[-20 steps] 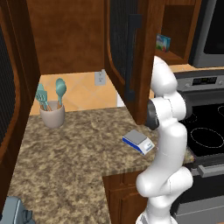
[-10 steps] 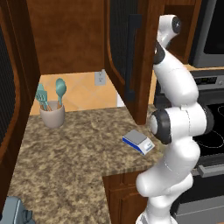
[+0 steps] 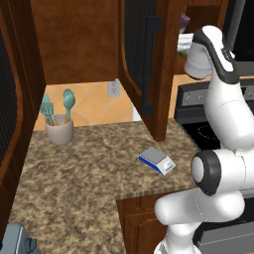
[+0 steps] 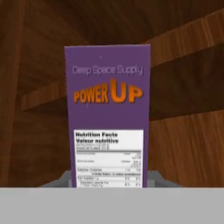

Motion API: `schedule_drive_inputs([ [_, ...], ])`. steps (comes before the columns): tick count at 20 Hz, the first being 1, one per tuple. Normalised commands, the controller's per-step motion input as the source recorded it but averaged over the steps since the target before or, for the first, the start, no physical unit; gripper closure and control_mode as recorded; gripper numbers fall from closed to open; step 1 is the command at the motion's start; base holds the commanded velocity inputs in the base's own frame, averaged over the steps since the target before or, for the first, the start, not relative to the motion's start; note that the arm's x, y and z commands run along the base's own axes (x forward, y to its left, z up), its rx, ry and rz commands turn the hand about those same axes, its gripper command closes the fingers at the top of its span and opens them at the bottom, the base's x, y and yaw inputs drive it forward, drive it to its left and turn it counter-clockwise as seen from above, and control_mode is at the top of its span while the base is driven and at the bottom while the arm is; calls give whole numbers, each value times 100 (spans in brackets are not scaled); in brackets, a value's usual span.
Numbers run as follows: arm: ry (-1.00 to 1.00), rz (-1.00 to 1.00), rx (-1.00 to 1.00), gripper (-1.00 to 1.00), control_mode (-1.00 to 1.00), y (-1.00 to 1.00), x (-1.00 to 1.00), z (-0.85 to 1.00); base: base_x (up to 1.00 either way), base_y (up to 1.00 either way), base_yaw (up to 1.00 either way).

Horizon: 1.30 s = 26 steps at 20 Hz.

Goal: Pick the cereal and place it on the digital scale for weighing, and close the cabinet.

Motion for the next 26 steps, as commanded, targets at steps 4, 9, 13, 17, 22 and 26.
schedule_drive_inputs([
  [4,-13,10,1,100,-100,-41,-100,45,0,0,0],
  [9,0,15,-3,100,-100,-68,-100,9,0,0,0],
  [13,16,29,-16,100,-100,-61,-100,0,0,0,0],
  [17,11,40,-25,100,-100,-46,-100,-42,0,0,0],
  [22,-15,38,-30,100,-100,-18,-99,-100,0,0,0],
  [26,-21,27,-49,100,-100,35,-55,-100,0,0,0],
])
